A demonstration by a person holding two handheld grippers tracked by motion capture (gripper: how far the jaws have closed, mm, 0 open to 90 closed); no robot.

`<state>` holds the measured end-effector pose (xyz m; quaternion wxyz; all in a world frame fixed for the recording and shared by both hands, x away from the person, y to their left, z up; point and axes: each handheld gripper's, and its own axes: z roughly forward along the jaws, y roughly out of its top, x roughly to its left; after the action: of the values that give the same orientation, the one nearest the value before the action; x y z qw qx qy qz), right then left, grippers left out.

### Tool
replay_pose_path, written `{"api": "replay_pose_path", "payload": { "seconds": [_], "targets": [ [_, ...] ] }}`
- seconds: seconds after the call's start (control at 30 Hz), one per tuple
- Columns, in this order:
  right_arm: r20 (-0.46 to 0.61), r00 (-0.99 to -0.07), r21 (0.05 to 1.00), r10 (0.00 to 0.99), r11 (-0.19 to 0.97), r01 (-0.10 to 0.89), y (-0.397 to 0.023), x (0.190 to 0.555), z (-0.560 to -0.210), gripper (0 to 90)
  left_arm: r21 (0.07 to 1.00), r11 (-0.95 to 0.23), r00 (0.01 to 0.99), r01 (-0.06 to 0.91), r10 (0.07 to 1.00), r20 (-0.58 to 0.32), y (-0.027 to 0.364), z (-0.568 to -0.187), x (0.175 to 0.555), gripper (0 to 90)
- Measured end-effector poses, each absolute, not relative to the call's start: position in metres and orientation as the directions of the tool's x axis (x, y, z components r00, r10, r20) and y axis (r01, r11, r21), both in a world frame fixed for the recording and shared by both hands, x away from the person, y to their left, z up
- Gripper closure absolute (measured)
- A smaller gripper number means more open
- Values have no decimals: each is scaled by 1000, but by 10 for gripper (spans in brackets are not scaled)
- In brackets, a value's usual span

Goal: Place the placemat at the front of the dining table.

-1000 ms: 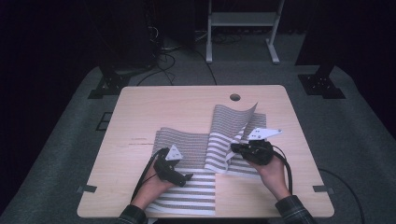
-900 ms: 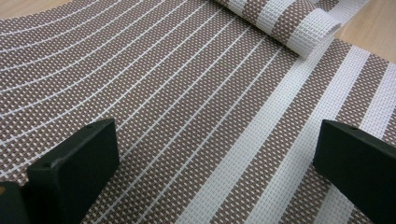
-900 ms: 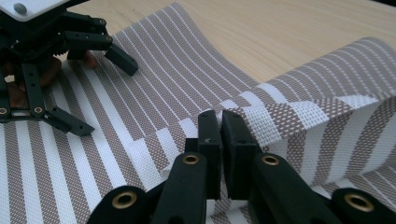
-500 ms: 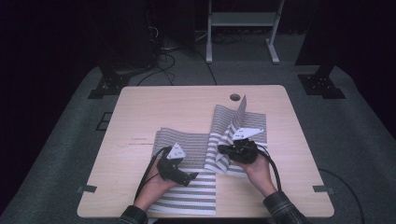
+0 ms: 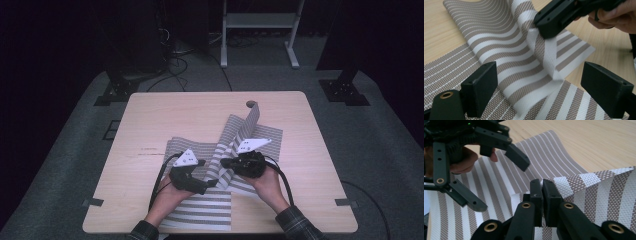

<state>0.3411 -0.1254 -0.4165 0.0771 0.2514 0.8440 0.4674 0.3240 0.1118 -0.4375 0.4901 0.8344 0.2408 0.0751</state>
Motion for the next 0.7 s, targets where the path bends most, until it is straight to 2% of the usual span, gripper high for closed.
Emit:
{"api": "replay_pose_path", "payload": {
  "seconds": [0.2, 0.7],
  "targets": [
    [99, -875, 832, 475, 443, 335, -118, 336, -414, 866, 868, -379, 884, 320, 450, -129, 111, -434, 329, 269],
    [99, -879, 838, 466, 437, 326, -118, 334, -413, 866, 842, -413, 899, 347, 402, -173, 103, -443, 336, 574]
  ]
}}
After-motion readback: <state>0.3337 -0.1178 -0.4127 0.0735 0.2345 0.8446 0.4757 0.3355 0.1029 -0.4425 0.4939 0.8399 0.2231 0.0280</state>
